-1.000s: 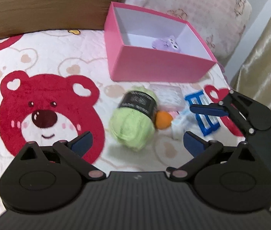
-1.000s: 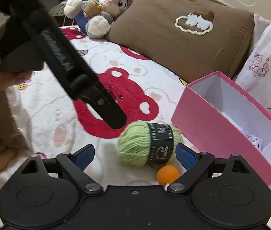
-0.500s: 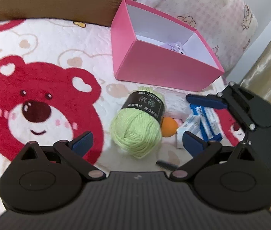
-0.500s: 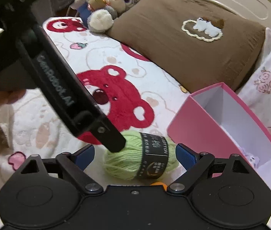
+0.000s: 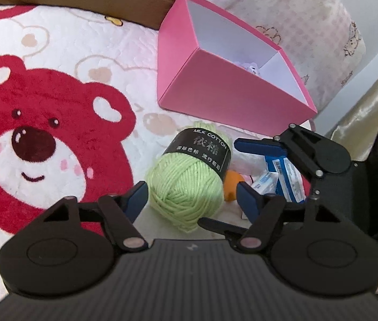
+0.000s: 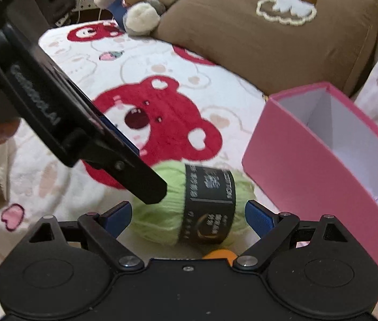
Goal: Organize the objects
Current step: 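Close the left gripper around the green yarn ball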
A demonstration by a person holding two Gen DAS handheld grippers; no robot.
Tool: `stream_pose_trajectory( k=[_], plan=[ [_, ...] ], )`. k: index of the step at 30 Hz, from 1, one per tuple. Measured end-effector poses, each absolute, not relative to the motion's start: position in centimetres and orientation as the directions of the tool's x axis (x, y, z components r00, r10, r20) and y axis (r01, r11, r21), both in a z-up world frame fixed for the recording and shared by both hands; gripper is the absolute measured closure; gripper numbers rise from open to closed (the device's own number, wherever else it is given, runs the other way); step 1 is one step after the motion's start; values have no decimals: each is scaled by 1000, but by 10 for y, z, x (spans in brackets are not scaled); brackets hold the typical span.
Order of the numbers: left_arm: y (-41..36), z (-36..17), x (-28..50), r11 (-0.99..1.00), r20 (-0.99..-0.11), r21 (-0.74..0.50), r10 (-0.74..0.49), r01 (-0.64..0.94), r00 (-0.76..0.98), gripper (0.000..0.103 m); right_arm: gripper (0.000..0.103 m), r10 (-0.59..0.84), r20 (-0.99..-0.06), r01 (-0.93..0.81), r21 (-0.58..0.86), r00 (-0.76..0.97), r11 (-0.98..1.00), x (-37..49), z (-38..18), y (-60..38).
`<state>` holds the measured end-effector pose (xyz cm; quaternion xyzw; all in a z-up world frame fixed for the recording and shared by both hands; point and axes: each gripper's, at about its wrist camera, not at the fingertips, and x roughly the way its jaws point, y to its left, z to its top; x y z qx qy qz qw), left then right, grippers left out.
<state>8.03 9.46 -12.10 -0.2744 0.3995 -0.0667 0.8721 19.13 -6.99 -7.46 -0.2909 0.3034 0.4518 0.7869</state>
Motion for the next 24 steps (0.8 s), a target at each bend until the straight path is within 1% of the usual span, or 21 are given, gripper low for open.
stream_pose_trajectory(
  k=[3, 7, 10, 13, 19, 24],
  plan=[
    [93, -127, 84, 834, -663, -540, -338, -113, 668, 37, 8, 538, -749, -895, -167, 388, 413, 196, -77, -69],
    [92, -135, 88, 832, -677, -540, -340, -126, 653, 43, 0, 537, -757, -903, -160, 371, 399, 205, -86, -66],
    [93, -144, 92, 839, -700, -522, -319, -153, 639, 43, 0, 535, -767, -908, -143, 353, 395, 213, -94, -63],
    [95, -146, 92, 836, -688, -525, -308, -158, 657, 43, 0, 548, -761, -909, -127, 346, 397, 217, -95, -61],
    [108, -149, 94, 810, -667, -554, -295, -191, 684, 48, 0, 564, -751, -894, -76, 342, 442, 225, -98, -56],
    [117, -149, 94, 801, -666, -559, -280, -215, 692, 48, 0, 571, -744, -894, -78, 347, 441, 229, -104, -49]
  ],
)
